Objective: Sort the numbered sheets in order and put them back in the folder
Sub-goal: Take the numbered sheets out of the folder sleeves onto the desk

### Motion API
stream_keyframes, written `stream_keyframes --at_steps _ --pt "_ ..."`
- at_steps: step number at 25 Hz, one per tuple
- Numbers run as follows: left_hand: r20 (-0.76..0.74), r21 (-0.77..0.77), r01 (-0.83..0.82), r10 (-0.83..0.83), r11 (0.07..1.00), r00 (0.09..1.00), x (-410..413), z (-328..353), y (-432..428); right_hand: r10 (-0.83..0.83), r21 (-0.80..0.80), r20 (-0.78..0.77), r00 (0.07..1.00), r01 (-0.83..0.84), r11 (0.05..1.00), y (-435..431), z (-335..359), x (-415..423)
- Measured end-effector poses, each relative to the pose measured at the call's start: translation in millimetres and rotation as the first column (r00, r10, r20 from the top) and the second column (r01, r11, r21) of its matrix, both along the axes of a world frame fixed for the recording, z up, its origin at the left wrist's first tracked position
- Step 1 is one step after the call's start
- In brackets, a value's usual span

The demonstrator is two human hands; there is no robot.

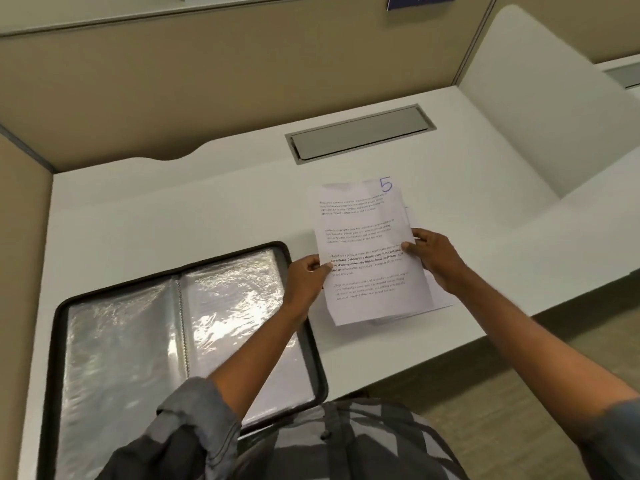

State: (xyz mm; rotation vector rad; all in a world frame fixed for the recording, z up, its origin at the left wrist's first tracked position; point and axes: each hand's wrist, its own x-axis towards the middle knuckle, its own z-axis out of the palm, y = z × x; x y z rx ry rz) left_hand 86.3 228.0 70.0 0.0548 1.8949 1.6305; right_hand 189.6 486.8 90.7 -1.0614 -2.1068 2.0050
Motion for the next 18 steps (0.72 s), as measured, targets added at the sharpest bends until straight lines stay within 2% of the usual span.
stream_keyframes --at_steps 10,15,18 --pt "-0.005 -0.256 -0.043 0.044 0.966 0.999 23 -48 83 0.082 0.114 0.165 0.983 -0.102 0.988 95 -76 17" --pt "0.008 -0.347 -0.061 0.068 0.936 0.998 13 -68 94 0.095 0.127 0.198 0.976 -0.121 0.985 117 -100 15" --pt "0.008 -0.371 -0.041 0.047 0.928 0.999 10 -67 97 0.086 0.189 0.18 0.98 -0.12 0.975 122 -99 11"
